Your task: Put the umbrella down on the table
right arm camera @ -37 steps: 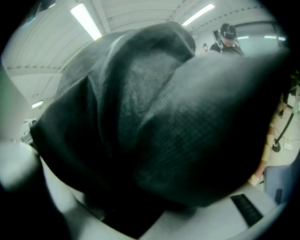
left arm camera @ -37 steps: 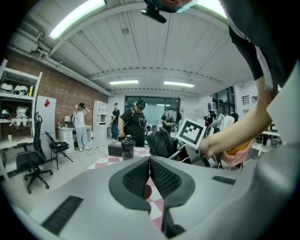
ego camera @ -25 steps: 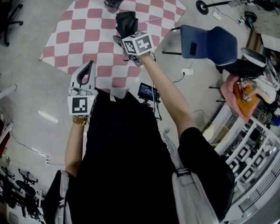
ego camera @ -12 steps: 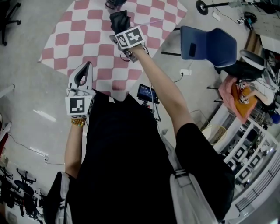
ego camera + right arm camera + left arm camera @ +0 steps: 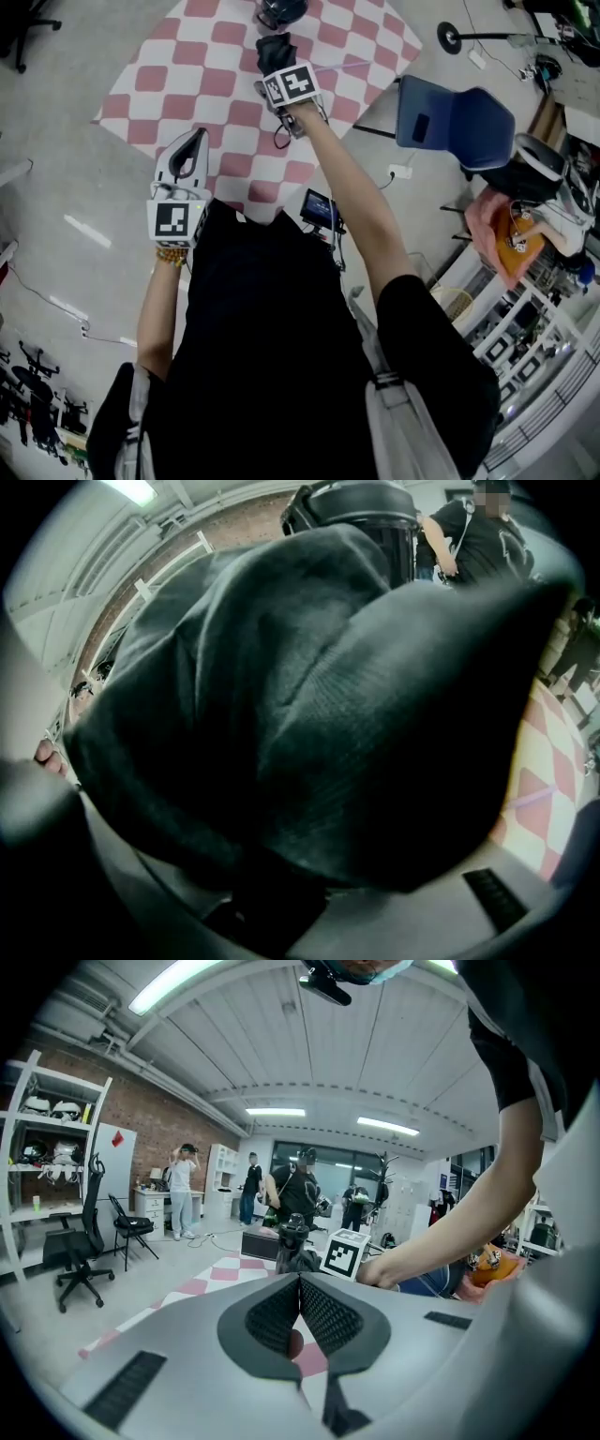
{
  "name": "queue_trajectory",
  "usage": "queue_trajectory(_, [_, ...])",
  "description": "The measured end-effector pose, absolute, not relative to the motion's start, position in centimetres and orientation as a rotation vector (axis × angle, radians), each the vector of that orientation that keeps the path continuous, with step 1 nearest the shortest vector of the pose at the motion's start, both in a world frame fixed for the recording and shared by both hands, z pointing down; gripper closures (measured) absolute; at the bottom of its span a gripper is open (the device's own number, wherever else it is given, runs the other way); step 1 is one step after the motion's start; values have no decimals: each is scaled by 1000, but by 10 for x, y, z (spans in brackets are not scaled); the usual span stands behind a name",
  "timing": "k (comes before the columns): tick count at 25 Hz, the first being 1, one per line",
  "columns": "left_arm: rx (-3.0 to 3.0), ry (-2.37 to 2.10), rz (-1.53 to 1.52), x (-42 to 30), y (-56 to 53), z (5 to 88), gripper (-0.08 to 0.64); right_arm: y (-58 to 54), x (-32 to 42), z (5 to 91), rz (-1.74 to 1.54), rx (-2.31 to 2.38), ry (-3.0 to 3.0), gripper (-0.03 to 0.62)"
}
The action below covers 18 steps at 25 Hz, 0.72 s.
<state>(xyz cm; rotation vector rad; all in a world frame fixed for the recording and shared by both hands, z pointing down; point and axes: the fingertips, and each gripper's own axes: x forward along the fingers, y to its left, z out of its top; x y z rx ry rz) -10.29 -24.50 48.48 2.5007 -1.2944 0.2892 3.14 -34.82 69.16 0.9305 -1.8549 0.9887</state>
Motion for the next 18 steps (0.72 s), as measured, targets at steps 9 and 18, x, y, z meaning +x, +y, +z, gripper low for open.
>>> queue_trajectory(9, [2485, -1319, 299, -111, -250, 494, 545, -350, 25, 709, 1053, 924, -1805, 399])
queue_trajectory(18, [2502, -1333, 306, -116, -251, 487, 545, -347, 28, 714, 1074, 919, -1758, 397])
